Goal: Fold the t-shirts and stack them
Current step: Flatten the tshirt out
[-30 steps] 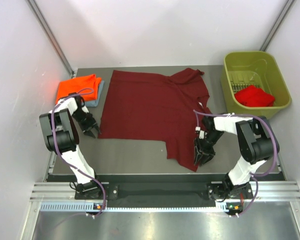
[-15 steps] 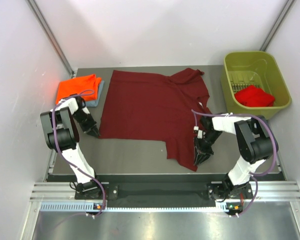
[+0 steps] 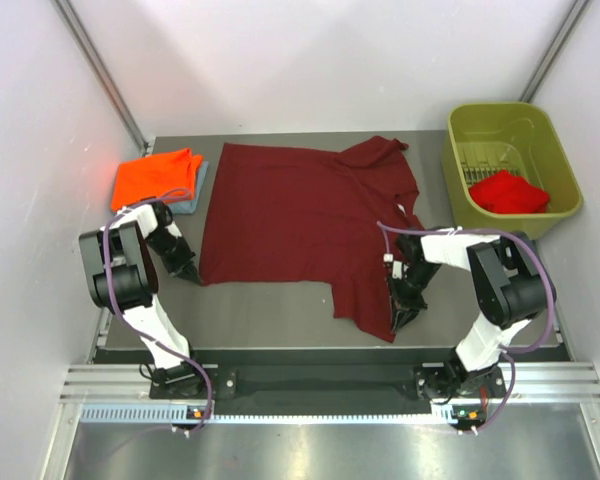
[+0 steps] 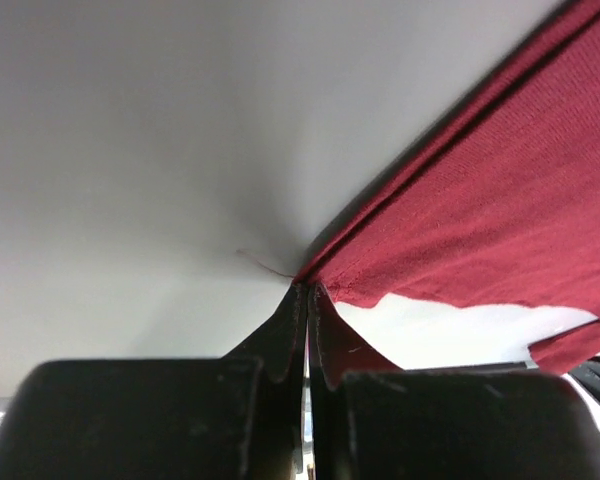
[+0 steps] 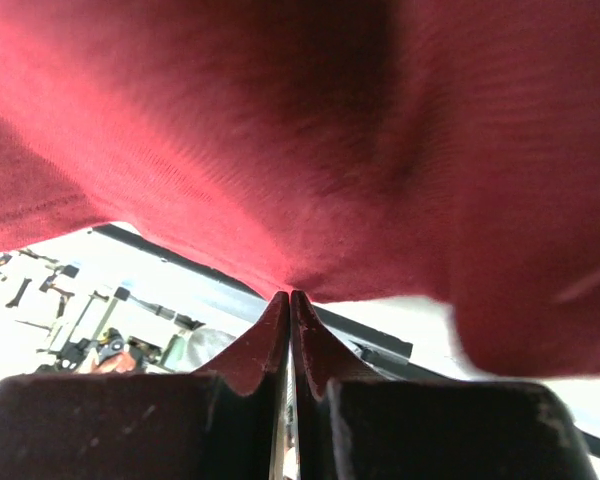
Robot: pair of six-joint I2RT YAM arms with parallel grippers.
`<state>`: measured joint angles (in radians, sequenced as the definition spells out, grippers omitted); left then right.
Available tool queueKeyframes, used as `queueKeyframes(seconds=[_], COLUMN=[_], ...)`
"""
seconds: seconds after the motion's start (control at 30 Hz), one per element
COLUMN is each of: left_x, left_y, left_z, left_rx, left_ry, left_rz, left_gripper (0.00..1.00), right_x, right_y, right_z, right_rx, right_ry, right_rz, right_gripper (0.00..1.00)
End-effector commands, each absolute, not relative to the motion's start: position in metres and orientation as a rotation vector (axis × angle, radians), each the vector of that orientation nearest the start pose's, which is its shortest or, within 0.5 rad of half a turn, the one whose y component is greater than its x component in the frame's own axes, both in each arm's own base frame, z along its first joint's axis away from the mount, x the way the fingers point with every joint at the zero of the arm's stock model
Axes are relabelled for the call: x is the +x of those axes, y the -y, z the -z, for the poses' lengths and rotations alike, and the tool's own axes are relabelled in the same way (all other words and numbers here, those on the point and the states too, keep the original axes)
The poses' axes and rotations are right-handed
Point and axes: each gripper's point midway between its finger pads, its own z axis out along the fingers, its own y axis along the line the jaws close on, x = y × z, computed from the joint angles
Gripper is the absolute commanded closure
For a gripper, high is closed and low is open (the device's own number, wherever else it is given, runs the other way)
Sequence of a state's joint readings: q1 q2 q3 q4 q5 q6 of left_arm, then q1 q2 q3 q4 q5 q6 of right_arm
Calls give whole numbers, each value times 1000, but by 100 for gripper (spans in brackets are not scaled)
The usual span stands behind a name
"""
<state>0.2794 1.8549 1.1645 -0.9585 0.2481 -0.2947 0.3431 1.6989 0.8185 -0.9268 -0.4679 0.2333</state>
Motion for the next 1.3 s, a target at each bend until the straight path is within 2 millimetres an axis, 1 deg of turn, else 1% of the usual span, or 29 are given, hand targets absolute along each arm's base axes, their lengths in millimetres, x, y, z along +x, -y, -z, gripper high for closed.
queueKeyframes(seconds=[0.0,0.03,0.17,0.27,0.3,0.33,0.37,0.43,0.57,0.67,0.7,0.73,0.8,0.87,0.9,0.97,1.0,1.03,1.1,1.17,1.27], left_x=[262,258,255,250,250,248,249,253,262,270,272,273,274,273,273,274,275,275,279,279,275], left_y=[-16,-15,-16,-18,-17,-16,-15,-15,-18,-19,-20,-20,-21,-20,-20,-19,-19,-18,-17,-17,-15], left_z=[-33,-32,-37,-40,-41,-40,-41,-41,-42,-45,-45,-47,-48,-49,-49,-50,-51,-51,-53,-55,-56], left_rx=[-921,-930,-915,-910,-908,-918,-922,-924,-920,-915,-914,-917,-919,-932,-936,-942,-944,-951,-945,-949,-951], left_ry=[-3023,-3028,-3017,-3023,-3020,-3018,-3010,-2999,-2990,-2977,-2975,-2971,-2968,-2967,-2964,-2961,-2954,-2952,-2938,-2931,-2937], left_rz=[411,414,406,384,386,394,410,414,413,420,423,422,427,442,444,461,467,470,485,489,504], left_gripper=[100,100,100,100,100,100,100,100,100,100,100,100,100,100,100,100,100,100,100,100,100], right_x=[120,118,116,112,112,115,117,121,121,126,130,135,138,136,137,135,132,131,128,133,125], right_y=[-135,-134,-131,-129,-128,-129,-130,-133,-138,-143,-144,-145,-145,-144,-139,-135,-126,-121,-112,-113,-113], right_z=[-21,-20,-19,-19,-19,-18,-18,-18,-14,-10,-9,-8,-5,-2,0,0,2,1,-3,-11,-20], right_rx=[-183,-185,-198,-200,-195,-177,-168,-167,-169,-213,-230,-248,-327,-401,-427,-488,-518,-535,-517,-498,-468], right_ry=[-3397,-3401,-3397,-3410,-3411,-3404,-3400,-3386,-3403,-3398,-3390,-3378,-3378,-3385,-3384,-3376,-3377,-3367,-3351,-3311,-3336], right_rz=[-640,-636,-615,-607,-601,-590,-591,-601,-610,-603,-592,-578,-515,-461,-402,-349,-264,-228,-184,-190,-234], right_gripper=[100,100,100,100,94,72,63,49,46,51,56,70,84,93,100,100,100,100,100,100,100])
